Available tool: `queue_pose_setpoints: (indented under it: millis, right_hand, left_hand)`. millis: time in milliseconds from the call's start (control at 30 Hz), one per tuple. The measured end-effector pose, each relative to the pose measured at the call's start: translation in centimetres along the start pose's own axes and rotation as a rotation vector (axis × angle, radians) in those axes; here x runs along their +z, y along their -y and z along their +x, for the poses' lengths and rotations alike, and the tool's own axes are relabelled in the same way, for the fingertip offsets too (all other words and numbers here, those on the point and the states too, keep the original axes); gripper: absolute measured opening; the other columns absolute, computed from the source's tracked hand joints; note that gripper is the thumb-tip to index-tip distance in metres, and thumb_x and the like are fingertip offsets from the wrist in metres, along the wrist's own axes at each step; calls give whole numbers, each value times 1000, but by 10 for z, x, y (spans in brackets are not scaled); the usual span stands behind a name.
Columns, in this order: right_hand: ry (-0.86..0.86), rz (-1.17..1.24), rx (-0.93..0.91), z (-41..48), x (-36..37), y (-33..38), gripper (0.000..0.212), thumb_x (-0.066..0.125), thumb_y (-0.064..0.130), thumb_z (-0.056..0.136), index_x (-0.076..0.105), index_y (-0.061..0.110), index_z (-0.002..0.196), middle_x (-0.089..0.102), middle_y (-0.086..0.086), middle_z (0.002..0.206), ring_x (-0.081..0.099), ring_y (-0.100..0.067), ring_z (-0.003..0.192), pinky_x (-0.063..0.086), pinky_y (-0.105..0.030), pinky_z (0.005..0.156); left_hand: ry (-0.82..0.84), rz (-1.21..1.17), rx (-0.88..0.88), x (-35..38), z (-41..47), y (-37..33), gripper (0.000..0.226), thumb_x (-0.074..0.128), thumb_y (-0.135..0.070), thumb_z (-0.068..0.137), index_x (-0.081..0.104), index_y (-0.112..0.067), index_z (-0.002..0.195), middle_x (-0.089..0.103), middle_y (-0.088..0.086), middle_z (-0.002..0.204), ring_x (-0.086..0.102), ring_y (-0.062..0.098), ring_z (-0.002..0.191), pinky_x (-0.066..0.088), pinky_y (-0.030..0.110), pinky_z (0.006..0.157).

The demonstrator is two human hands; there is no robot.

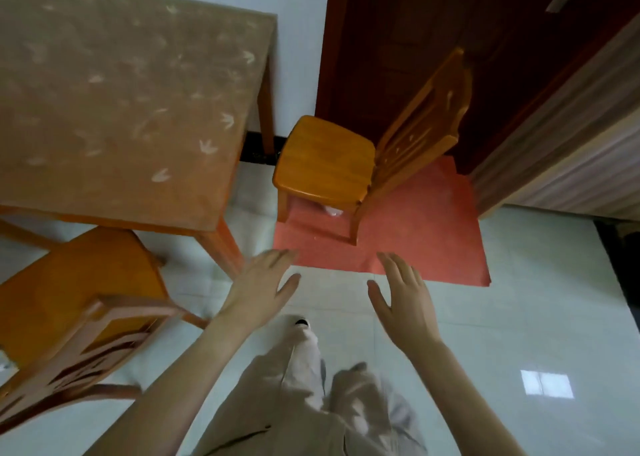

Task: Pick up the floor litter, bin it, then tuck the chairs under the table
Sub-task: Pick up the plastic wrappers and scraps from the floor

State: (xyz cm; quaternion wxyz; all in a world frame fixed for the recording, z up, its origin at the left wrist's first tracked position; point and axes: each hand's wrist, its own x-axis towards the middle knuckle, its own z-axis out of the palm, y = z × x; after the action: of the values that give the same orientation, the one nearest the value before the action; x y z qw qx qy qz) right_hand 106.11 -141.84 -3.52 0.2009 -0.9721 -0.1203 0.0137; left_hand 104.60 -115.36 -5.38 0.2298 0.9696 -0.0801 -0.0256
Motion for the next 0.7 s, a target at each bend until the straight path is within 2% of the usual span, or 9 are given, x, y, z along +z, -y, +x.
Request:
queue_pose_setpoints:
  millis: [100,200,367,533,700]
  right_hand:
    - [54,-46,-42,55,0,-23,56,37,44,95,50,8,137,57,-14,133,55,-35,116,49,-46,92]
    - [101,-33,-82,104,9,-45,55,38,42,94,51,8,136,57,-14,132,54,-35,118,49,-48,94]
    - [182,41,-159,175,77,-96,54,37,38,92,50,8,136,59,-13,127,55,-33,113,50,-50,90]
    - [198,84,-202,235,211,-167,53,42,34,90,49,10,137,60,-12,124,57,-33,107,51,-47,87]
    - [256,132,-208,278,385,-249,53,41,41,95,45,15,141,55,-7,134,53,-27,118,50,-47,95]
  left_hand:
    - [-6,32,-12,6,57,5,52,40,-39,92,57,-8,130,62,12,123,58,32,111,47,40,92]
    - [-37,81,-35,21,99,6,49,42,-36,92,57,-8,130,60,11,127,54,28,114,41,39,98]
    - [-59,28,-130,96,159,28,46,44,-32,93,54,-9,132,57,9,130,52,27,116,38,37,102]
    - [-70,-22,-174,226,214,94,47,44,-34,93,53,-10,132,58,7,131,51,24,120,36,35,104]
    - [-65,-2,-168,379,253,200,49,40,-36,94,53,-10,134,57,6,133,50,25,125,38,38,107]
